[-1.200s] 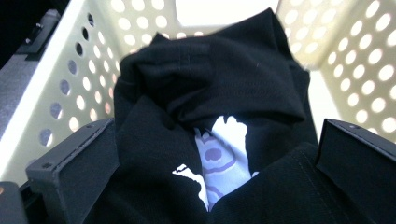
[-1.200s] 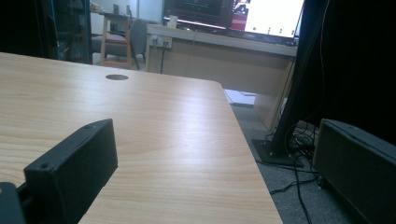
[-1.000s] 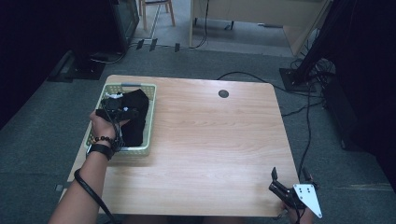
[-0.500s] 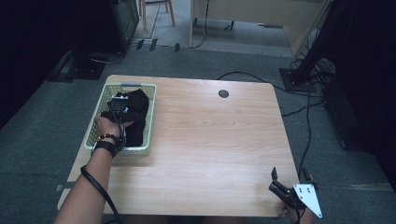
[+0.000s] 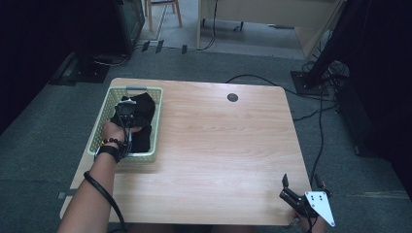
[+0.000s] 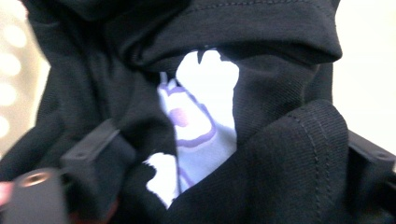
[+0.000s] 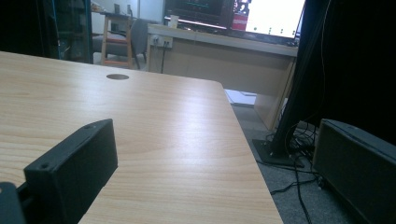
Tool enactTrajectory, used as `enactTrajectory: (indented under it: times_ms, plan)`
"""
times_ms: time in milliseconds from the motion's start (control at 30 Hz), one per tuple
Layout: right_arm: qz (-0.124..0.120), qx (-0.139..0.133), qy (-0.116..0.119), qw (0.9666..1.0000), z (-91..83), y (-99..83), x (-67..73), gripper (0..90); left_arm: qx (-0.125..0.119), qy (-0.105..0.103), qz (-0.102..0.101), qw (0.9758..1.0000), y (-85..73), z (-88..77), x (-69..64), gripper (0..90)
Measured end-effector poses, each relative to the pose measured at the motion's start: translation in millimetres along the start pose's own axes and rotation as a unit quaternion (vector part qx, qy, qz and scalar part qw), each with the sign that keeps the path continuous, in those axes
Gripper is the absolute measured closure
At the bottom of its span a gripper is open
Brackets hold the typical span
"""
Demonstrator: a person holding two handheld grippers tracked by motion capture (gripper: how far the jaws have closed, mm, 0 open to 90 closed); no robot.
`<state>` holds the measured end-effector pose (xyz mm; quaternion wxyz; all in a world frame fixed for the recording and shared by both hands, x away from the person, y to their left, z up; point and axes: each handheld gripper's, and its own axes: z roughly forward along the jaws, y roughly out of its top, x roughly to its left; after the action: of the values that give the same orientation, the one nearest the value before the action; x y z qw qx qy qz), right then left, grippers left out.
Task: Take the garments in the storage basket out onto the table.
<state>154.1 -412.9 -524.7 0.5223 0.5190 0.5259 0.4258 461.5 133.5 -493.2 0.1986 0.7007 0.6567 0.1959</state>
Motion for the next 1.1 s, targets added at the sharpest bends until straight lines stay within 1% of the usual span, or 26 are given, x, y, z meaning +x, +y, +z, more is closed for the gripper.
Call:
enactTrajectory:
  times_ms: [100, 200, 233, 367, 467, 600, 700, 733, 1000, 1100]
  plan:
    - [-0.001, 0.000, -0.001, 1.0000, -0.1, 0.0, 0.1, 0.0, 0.002, -0.001, 0.001, 1.0000, 1.4, -2.4, 2.0, 33.6]
    - [-0.001, 0.000, 0.000, 1.0000, 0.0, 0.0, 0.1, 0.0, 0.014, 0.000, 0.014, 0.9998, 4.5, -4.6, 1.8, 44.6]
    - [-0.001, 0.000, 0.000, 1.0000, 0.0, 0.0, 0.1, 0.0, 0.017, 0.001, 0.014, 0.9997, 5.3, -5.0, 1.6, 47.9]
    - [0.000, 0.000, 0.000, 1.0000, 0.0, 0.0, 0.0, 0.0, 0.023, 0.001, 0.008, 0.9997, 7.1, -6.5, 3.3, 54.6]
    - [0.001, 0.000, 0.000, 1.0000, 0.0, 0.0, -0.1, 0.0, 0.022, -0.001, 0.009, 0.9997, 7.1, -7.7, 4.2, 56.7]
    - [0.001, 0.000, 0.001, 1.0000, 0.0, 0.0, -0.3, 0.0, 0.015, 0.001, 0.003, 0.9999, 7.6, -10.6, 4.6, 57.6]
    - [0.000, -0.001, 0.000, 1.0000, 0.0, 0.0, -0.3, 0.0, 0.015, -0.006, 0.000, 0.9999, 9.5, -15.5, 5.9, 57.8]
    - [0.001, -0.001, 0.000, 1.0000, 0.0, 0.0, -0.4, 0.0, 0.013, -0.009, -0.003, 0.9999, 10.2, -17.9, 6.5, 57.9]
    - [0.001, 0.000, 0.000, 1.0000, 0.0, 0.0, -0.1, 0.0, -0.015, -0.018, -0.004, 0.9997, 14.4, -40.0, 12.4, 57.9]
    - [0.001, 0.000, 0.000, 1.0000, 0.0, 0.0, 0.0, 0.0, -0.024, -0.021, -0.005, 0.9995, 14.7, -46.0, 13.7, 57.9]
